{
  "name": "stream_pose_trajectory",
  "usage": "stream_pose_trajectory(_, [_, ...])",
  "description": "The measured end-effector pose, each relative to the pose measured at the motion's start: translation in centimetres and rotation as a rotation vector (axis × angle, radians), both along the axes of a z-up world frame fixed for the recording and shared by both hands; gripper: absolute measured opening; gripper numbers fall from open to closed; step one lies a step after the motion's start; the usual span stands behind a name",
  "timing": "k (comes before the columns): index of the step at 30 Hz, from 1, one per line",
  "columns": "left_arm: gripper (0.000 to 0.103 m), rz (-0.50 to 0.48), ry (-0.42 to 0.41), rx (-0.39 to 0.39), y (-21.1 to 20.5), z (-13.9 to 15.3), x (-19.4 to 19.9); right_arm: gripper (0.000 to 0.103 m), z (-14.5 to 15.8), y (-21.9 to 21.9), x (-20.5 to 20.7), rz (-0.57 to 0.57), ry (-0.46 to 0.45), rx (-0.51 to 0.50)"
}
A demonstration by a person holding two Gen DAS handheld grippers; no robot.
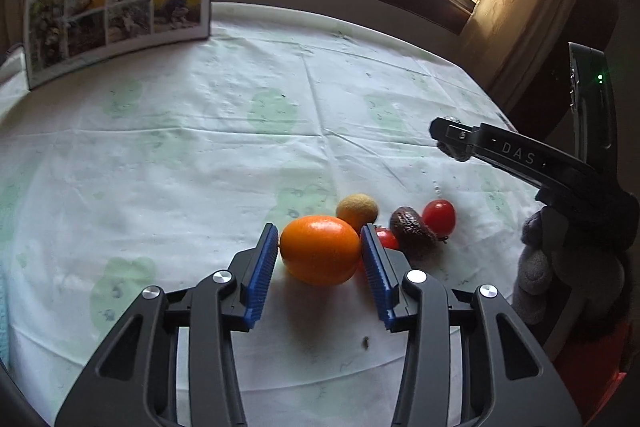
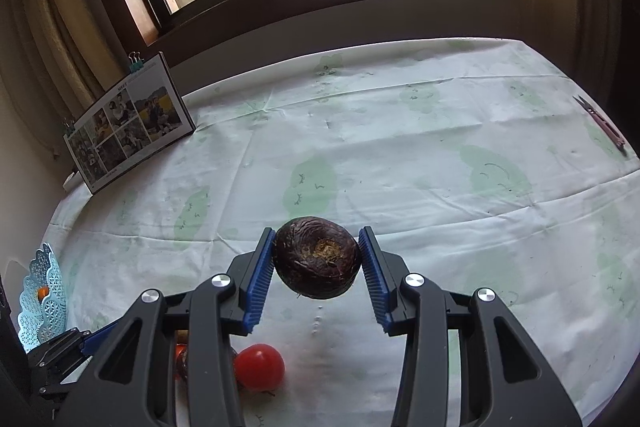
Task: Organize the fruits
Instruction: 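Grasp another orange with the left tool while the right tool holds the dark fruit, then carry the orange into the basket and open the left tool while the right tool carries the dark fruit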
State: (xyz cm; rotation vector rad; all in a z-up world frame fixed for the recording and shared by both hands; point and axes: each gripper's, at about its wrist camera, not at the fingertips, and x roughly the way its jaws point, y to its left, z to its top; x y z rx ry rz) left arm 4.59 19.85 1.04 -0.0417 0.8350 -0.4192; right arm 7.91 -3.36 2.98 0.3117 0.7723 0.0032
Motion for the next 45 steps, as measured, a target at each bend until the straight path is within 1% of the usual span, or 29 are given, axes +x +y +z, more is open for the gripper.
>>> stream_pose_trajectory(3, [0.044,0.045,-0.072,0.052,0.6,1.1,-1.0,0.043,0.0,0.0,0.0,0.002,-0.002,0.002])
stream_pose_trajectory(10, [0.044,0.176,-0.207,0.127,3.1,3.4,-2.9,0.043,0.3,0.4,-0.4,0.015,-0.015,0.006])
stream_pose_trajectory(16, [0.044,0.359,-0.299,0.21,6.7,4.5,-4.4,0.043,0.3,1.1,-0.5,0.029,-0.017,0.004])
stream_pose_trajectory(19, [0.044,0.439,-0.309,0.212,9.0,4.8,-4.9,0.043,0.1,1.6,-0.6,0.034,-0.015,-0.003])
stream_pose_trajectory(24, [0.044,0.536,-0.327,0.224,12.1,5.3,-5.8,0.043,0.0,2.0,-0.7,0.041,-0.011,-0.013])
stream_pose_trajectory(28, [0.044,0.587,-0.33,0.23,13.8,5.3,-6.4,0.043,-0.1,2.3,-0.8,0.043,-0.013,-0.022])
stream_pose_trajectory(36, [0.044,0.671,-0.296,0.235,16.6,4.5,-6.7,0.043,0.4,3.3,-1.2,0.049,-0.032,-0.045])
stream_pose_trajectory(38, [0.044,0.689,-0.303,0.236,17.1,4.5,-6.9,0.043,0.6,3.7,-1.4,0.054,-0.04,-0.045])
stream_pose_trajectory(39, [0.045,0.705,-0.32,0.244,17.4,4.6,-7.2,0.043,0.7,3.9,-1.5,0.058,-0.044,-0.044])
stream_pose_trajectory(40, [0.047,0.718,-0.329,0.251,17.6,4.8,-7.3,0.043,0.9,4.2,-1.6,0.062,-0.049,-0.04])
stream_pose_trajectory(42, [0.059,0.737,-0.337,0.248,18.2,5.0,-7.5,0.043,1.2,4.9,-1.8,0.076,-0.057,-0.034])
stream_pose_trajectory(43, [0.069,0.746,-0.34,0.247,18.4,5.0,-7.5,0.043,1.4,5.3,-1.9,0.085,-0.061,-0.033])
stream_pose_trajectory(44, [0.071,0.756,-0.345,0.248,18.7,5.1,-7.6,0.043,1.6,5.8,-2.1,0.097,-0.066,-0.03])
stream_pose_trajectory(45, [0.071,0.763,-0.348,0.247,18.9,5.1,-7.7,0.043,1.7,6.2,-2.2,0.107,-0.069,-0.028])
